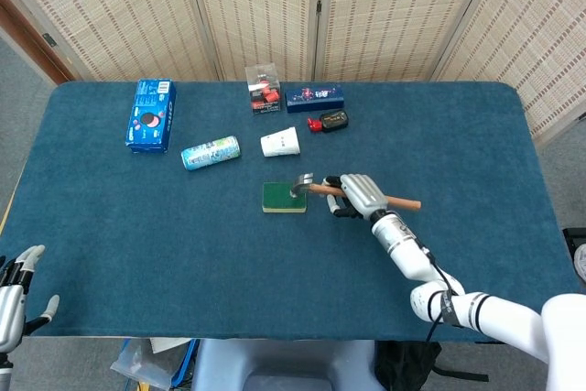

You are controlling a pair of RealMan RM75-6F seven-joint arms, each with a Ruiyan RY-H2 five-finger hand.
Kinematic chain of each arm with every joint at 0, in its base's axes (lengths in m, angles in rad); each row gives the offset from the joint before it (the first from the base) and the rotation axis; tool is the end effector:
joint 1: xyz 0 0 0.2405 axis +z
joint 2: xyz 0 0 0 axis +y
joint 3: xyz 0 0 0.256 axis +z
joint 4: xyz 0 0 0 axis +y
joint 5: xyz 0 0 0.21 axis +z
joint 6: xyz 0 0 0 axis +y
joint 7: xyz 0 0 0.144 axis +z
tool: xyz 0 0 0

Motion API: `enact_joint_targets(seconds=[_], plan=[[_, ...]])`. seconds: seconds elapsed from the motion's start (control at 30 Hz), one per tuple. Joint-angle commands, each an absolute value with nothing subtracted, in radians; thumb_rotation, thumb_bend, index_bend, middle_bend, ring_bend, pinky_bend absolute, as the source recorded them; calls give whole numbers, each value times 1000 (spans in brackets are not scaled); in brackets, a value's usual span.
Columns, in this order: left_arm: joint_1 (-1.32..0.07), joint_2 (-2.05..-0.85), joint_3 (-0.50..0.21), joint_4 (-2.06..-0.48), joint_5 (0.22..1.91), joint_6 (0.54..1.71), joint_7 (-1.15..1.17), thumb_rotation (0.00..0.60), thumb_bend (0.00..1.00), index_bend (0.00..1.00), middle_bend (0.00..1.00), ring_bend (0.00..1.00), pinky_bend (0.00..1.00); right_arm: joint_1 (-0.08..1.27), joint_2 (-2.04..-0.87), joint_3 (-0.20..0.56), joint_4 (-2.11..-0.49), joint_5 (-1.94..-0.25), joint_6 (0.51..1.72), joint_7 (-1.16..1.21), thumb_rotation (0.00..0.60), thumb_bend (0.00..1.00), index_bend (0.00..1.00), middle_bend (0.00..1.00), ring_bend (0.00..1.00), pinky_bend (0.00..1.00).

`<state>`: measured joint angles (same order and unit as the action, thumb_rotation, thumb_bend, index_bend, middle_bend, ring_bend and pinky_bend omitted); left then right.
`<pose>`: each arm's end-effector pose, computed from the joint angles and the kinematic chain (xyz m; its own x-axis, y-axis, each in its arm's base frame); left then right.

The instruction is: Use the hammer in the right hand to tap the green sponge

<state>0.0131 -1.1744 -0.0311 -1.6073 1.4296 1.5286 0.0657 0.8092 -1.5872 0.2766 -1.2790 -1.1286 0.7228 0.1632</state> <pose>-0.3314 0.1448 0.1484 0.4065 0.0252 0.9133 0.9017 0.1504 -0.4055 -0.1460 -0.3890 -0.0240 0.0805 -0.4509 0.8890 -0.9741 -0.2246 -0.0257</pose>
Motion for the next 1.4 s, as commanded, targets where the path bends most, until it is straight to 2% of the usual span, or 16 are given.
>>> enact_joint_targets(seconds=[0.03, 0.5, 0.93, 1.4], plan=[[16, -1176, -30, -1602, 1428, 1529, 60, 600, 318, 81, 126, 134, 37, 842, -1621, 286, -1244, -1088, 700, 121, 600, 860, 703, 773, 733, 798], [24, -1188, -28, -1582, 1414, 1520, 45, 600, 317, 80, 126, 134, 37, 918, -1713, 274, -1115, -947, 639, -24, 600, 861, 702, 773, 734, 798], [16, -1187, -30, -1595, 1428, 1517, 58, 600, 318, 80, 126, 134, 37, 867, -1625, 310, -1233, -1020, 713, 73, 600, 860, 702, 773, 733, 798], [21, -1184, -26, -1592, 1416, 1509, 58, 600, 318, 80, 126, 135, 37, 887, -1685, 273, -1140, -1007, 661, 58, 600, 860, 702, 772, 734, 798]])
